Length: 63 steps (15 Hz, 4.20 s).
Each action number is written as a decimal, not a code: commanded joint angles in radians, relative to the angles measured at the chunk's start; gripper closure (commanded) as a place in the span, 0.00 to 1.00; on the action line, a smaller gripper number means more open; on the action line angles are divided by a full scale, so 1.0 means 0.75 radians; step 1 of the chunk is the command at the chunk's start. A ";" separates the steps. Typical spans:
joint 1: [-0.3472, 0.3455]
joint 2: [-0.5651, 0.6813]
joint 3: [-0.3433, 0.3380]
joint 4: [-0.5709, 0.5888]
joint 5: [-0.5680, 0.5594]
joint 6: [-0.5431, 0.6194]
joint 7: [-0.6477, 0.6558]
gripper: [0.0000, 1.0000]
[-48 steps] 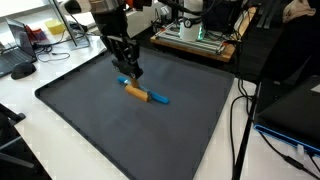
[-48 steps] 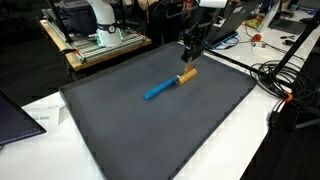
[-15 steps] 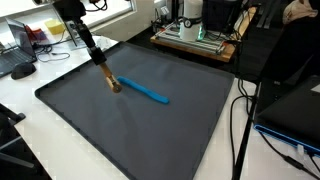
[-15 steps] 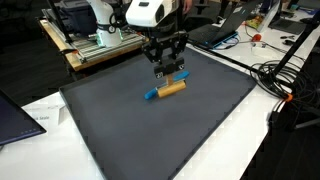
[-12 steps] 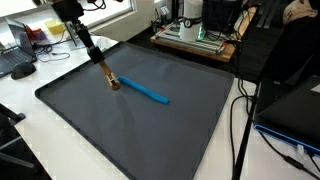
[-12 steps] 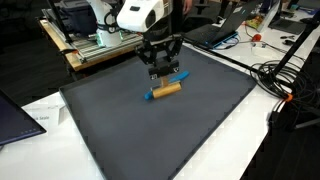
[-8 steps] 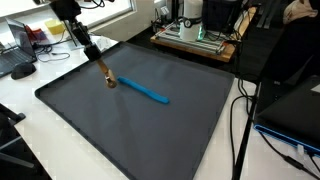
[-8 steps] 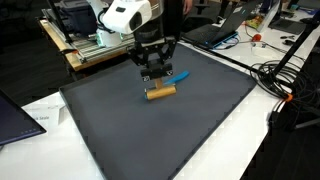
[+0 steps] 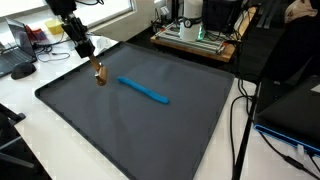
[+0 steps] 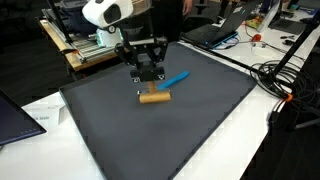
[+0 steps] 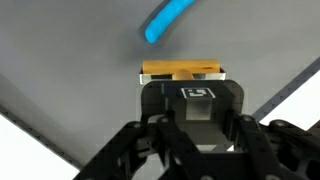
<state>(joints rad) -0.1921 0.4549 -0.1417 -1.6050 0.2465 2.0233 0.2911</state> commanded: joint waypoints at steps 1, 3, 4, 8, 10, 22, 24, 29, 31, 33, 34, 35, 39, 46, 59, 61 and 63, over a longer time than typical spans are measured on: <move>0.050 -0.138 -0.031 -0.148 -0.056 0.106 0.089 0.78; 0.080 -0.192 -0.039 -0.213 -0.114 0.139 0.126 0.78; 0.096 -0.215 -0.045 -0.238 -0.152 0.141 0.156 0.78; 0.161 -0.325 -0.043 -0.353 -0.289 0.138 0.282 0.78; 0.195 -0.373 -0.033 -0.399 -0.346 0.126 0.358 0.78; 0.355 -0.539 0.117 -0.567 -0.662 0.159 0.908 0.78; 0.374 -0.554 0.152 -0.588 -0.701 0.161 0.976 0.78; 0.419 -0.571 0.238 -0.616 -0.759 0.147 1.135 0.78; 0.438 -0.571 0.269 -0.621 -0.774 0.145 1.189 0.78; 0.458 -0.570 0.297 -0.625 -0.793 0.149 1.239 0.78; 0.470 -0.567 0.312 -0.624 -0.804 0.148 1.267 0.78; 0.481 -0.564 0.326 -0.621 -0.817 0.146 1.292 0.78; 0.530 -0.546 0.378 -0.609 -0.880 0.134 1.387 0.78; 0.612 -0.505 0.456 -0.591 -0.986 0.117 1.447 0.78; 0.577 -0.527 0.483 -0.654 -0.755 0.370 0.681 0.78; 0.554 -0.522 0.475 -0.674 -0.665 0.425 0.481 0.78; 0.445 -0.508 0.549 -0.691 -0.592 0.466 0.277 0.78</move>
<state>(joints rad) 0.2189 0.0983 0.2260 -2.0786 -0.2800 2.3162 0.6955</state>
